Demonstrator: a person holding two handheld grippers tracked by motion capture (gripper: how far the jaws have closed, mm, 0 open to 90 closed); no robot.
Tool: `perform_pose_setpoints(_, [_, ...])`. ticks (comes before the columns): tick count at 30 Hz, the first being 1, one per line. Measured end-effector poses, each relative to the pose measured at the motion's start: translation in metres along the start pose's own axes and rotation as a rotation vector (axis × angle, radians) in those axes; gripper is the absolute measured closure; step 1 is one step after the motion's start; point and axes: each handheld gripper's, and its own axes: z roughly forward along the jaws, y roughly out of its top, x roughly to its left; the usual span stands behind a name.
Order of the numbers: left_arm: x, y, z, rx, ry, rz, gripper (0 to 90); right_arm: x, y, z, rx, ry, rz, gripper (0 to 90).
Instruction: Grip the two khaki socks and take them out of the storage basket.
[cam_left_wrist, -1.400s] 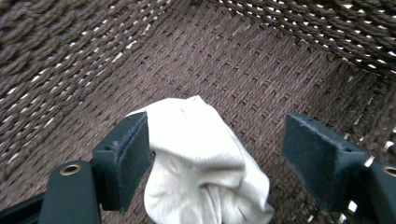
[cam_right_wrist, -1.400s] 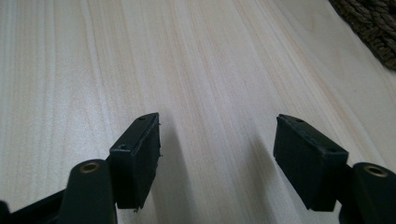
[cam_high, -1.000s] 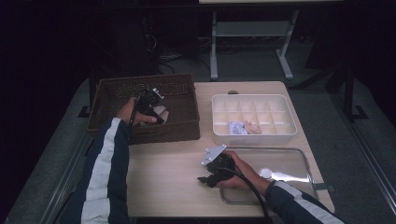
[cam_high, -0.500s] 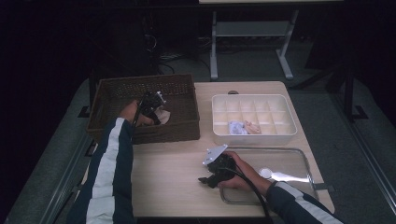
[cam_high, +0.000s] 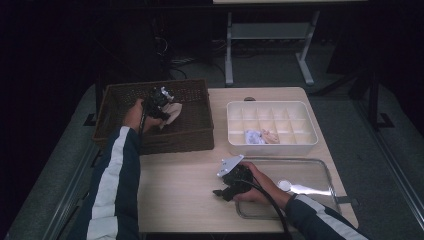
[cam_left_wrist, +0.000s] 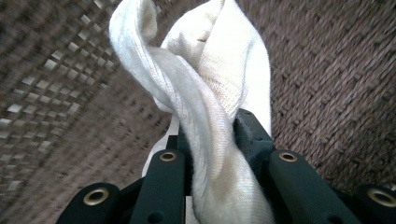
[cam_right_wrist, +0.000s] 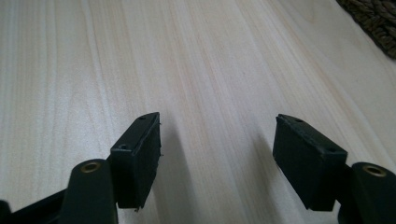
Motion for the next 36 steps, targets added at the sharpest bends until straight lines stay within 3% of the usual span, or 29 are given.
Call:
perform_pose_setpoints(4, [-0.006, 0.003, -0.023, -0.095, -0.016, -0.018, 73.9, -0.002, -0.001, -0.002, -0.006, -0.010, -0.004, 31.6])
perform_pose_setpoints(5, [-0.011, 0.004, -0.036, -0.134, -0.016, -0.020, 74.0, -0.004, -0.001, -0.004, -0.005, -0.011, 0.006, 31.6])
perform_pose_setpoints(6, [-0.011, 0.004, -0.036, -0.134, -0.016, -0.020, 74.1, -0.004, -0.001, -0.005, -0.008, -0.012, 0.013, 31.7])
perform_pose_setpoints(8, [-0.017, 0.004, -0.056, -0.184, -0.029, -0.010, 74.1, -0.005, -0.001, -0.007, -0.013, -0.015, 0.020, 31.7])
perform_pose_setpoints(9, [-0.017, 0.004, -0.056, -0.184, -0.029, -0.010, 74.1, -0.005, -0.001, -0.007, -0.013, -0.015, 0.020, 31.7])
perform_pose_setpoints(13, [-0.029, 0.000, -0.082, -0.248, -0.032, -0.005, 74.2, -0.010, -0.002, -0.010, -0.031, -0.027, 0.009, 31.7])
perform_pose_setpoints(14, [-0.033, -0.002, -0.089, -0.266, -0.039, -0.005, 74.2, -0.009, -0.001, -0.011, -0.030, -0.025, 0.031, 31.6])
perform_pose_setpoints(15, [-0.041, -0.005, -0.102, -0.297, -0.046, 0.006, 74.3, -0.010, -0.001, -0.013, -0.037, -0.033, 0.032, 31.8])
perform_pose_setpoints(17, [-0.046, -0.007, -0.108, -0.313, -0.054, 0.007, 74.3, -0.010, -0.001, -0.014, -0.044, -0.031, 0.043, 31.9])
perform_pose_setpoints(19, [-0.057, -0.011, -0.118, -0.333, -0.060, 0.036, 74.3, -0.011, -0.001, -0.016, -0.048, -0.039, 0.048, 32.0])
perform_pose_setpoints(22, [-0.075, -0.018, -0.130, -0.369, -0.100, 0.062, 74.3, -0.011, 0.000, -0.016, -0.050, -0.040, 0.048, 32.0])
perform_pose_setpoints(27, [-0.110, -0.035, -0.134, -0.393, -0.159, 0.112, 74.3, -0.013, 0.000, -0.020, -0.059, -0.045, 0.055, 32.0])
perform_pose_setpoints(28, [-0.122, -0.042, -0.130, -0.390, -0.181, 0.122, 74.3, -0.013, 0.000, -0.020, -0.063, -0.048, 0.056, 32.0])
perform_pose_setpoints(30, [-0.127, -0.045, -0.127, -0.387, -0.191, 0.131, 74.3, -0.013, 0.000, -0.020, -0.065, -0.048, 0.053, 32.0])
perform_pose_setpoints(33, [-0.148, -0.059, -0.112, -0.364, -0.247, 0.145, 74.2, -0.015, 0.000, -0.021, -0.063, -0.056, 0.044, 32.0])
perform_pose_setpoints(34, [-0.148, -0.059, -0.112, -0.364, -0.247, 0.145, 74.1, -0.014, 0.000, -0.021, -0.064, -0.056, 0.050, 32.0])
perform_pose_setpoints(35, [-0.157, -0.066, -0.102, -0.352, -0.273, 0.141, 74.1, -0.014, 0.000, -0.022, -0.066, -0.055, 0.051, 32.0])
perform_pose_setpoints(36, [-0.157, -0.066, -0.102, -0.352, -0.273, 0.141, 74.1, -0.014, 0.000, -0.022, -0.066, -0.055, 0.051, 32.0])
